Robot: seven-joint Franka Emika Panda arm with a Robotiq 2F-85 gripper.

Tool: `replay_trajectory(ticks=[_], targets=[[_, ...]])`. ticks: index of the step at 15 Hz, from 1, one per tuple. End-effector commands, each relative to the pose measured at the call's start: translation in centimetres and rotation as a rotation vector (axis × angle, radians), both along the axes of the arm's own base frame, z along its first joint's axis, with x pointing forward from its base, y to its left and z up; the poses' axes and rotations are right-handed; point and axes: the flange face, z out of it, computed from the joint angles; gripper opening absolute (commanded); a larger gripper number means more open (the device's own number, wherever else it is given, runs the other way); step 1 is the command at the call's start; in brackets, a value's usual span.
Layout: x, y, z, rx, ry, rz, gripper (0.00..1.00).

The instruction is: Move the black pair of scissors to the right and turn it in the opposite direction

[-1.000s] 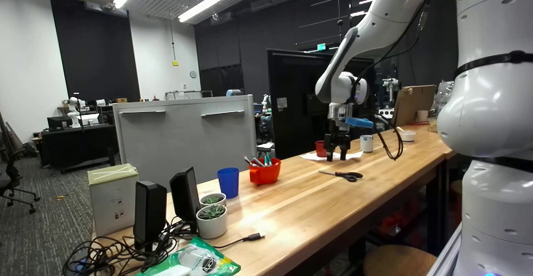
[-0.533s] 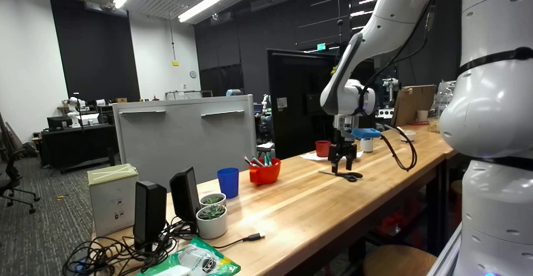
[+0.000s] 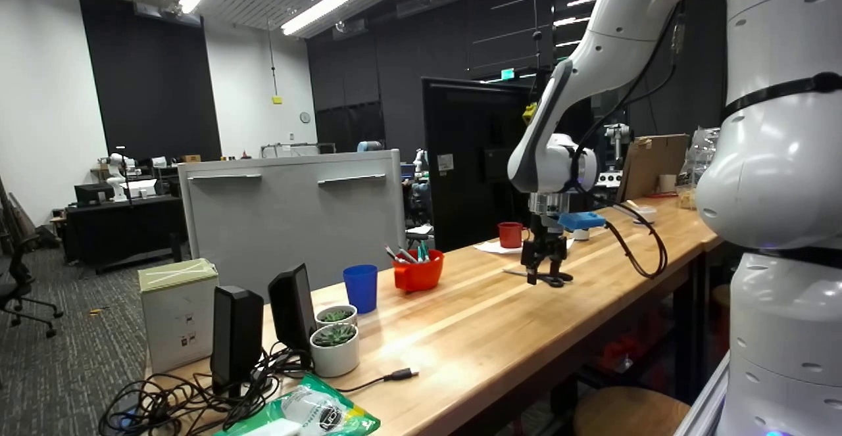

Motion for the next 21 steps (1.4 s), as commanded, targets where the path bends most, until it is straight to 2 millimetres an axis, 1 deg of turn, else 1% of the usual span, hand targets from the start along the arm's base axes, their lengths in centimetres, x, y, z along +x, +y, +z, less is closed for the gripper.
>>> replay_trajectory(ticks=[1, 8, 13, 21], targets=[[-0.1, 0.3, -0.5, -0.001, -0.003, -0.019, 1.00], [0.1, -0.1, -1.9, -0.001, 0.009, -0.035, 1.00], [0.3, -0.7, -2.4, 0.005, 0.020, -0.045, 1.00], [0.4, -2.1, -3.1, 0.019, 0.027, -0.084, 1.00]])
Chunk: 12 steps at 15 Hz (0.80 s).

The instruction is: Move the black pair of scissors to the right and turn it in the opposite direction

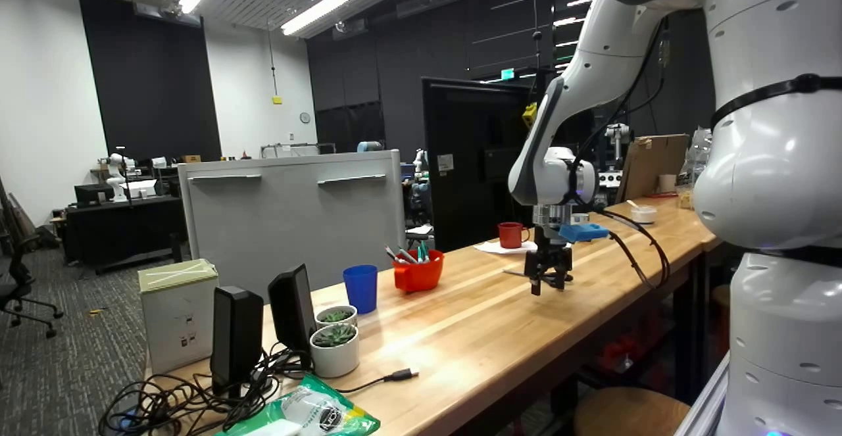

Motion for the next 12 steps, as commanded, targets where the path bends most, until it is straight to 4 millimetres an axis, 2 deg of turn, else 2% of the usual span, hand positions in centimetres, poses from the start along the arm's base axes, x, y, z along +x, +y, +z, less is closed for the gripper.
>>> replay_trajectory(ticks=[1, 12], targets=[[0.2, -0.8, -0.1, 0.010, -0.011, -0.025, 1.00], [1.1, -2.9, 0.0, -0.008, -0.021, -0.048, 1.00]])
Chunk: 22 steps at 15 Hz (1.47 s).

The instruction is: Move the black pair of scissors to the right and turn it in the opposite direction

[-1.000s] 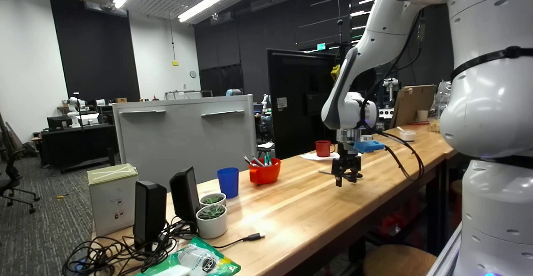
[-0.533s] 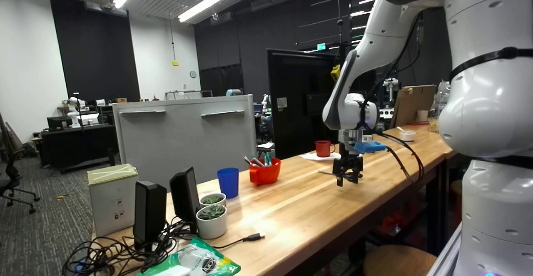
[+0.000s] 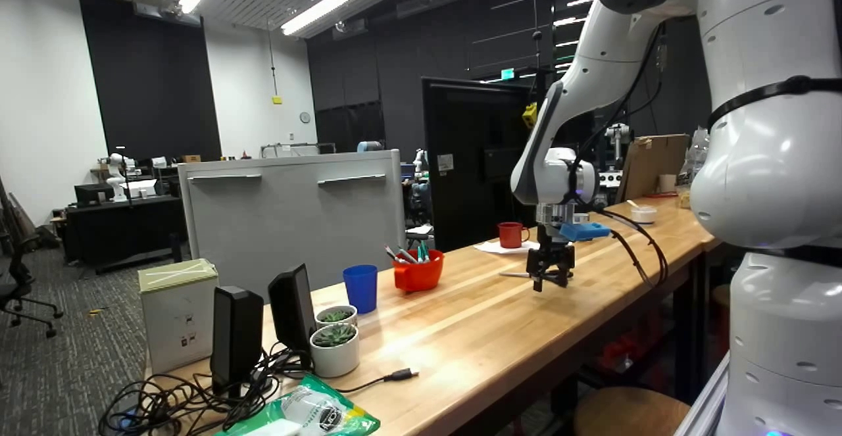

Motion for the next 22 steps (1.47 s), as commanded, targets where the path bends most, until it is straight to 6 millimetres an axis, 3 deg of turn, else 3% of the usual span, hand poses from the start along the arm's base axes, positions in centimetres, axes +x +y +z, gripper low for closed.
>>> replay_trajectory(ticks=[1, 22], targets=[[0.5, -0.7, 0.3, -0.003, -0.014, -0.006, 1.00], [1.1, -2.4, 0.0, -0.002, -0.014, -0.041, 1.00]])
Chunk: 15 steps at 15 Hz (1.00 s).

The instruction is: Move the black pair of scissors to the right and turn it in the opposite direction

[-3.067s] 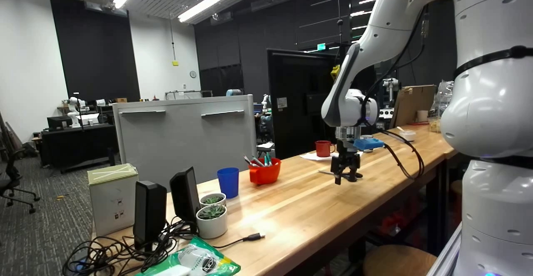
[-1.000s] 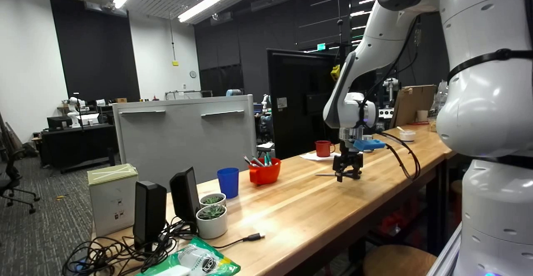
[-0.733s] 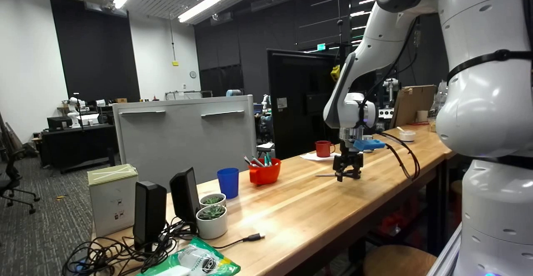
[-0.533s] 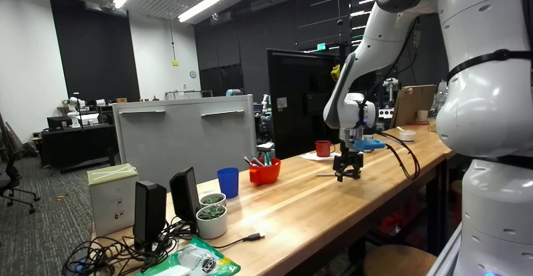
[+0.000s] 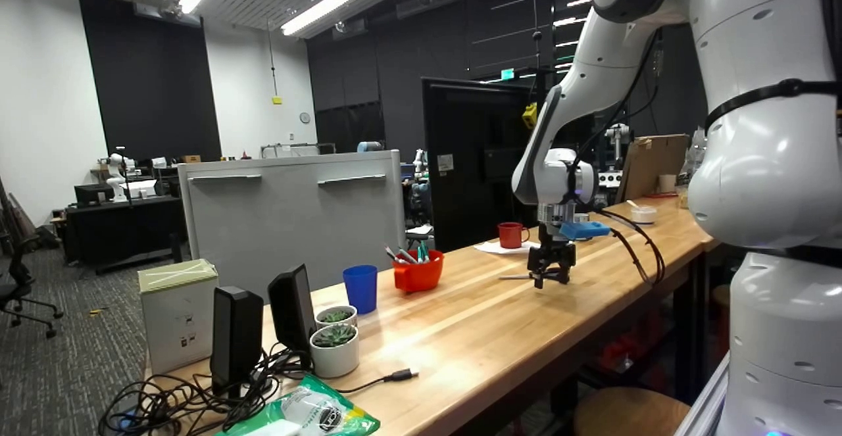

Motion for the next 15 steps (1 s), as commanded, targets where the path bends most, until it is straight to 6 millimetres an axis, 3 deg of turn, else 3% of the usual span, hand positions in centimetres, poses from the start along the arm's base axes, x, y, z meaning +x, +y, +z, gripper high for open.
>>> replay_trajectory(ticks=[1, 15], targets=[[0.3, -0.5, 0.1, 0.008, -0.006, -0.014, 1.00], [2.0, -1.7, 0.9, -0.004, -0.027, -0.023, 1.00]])
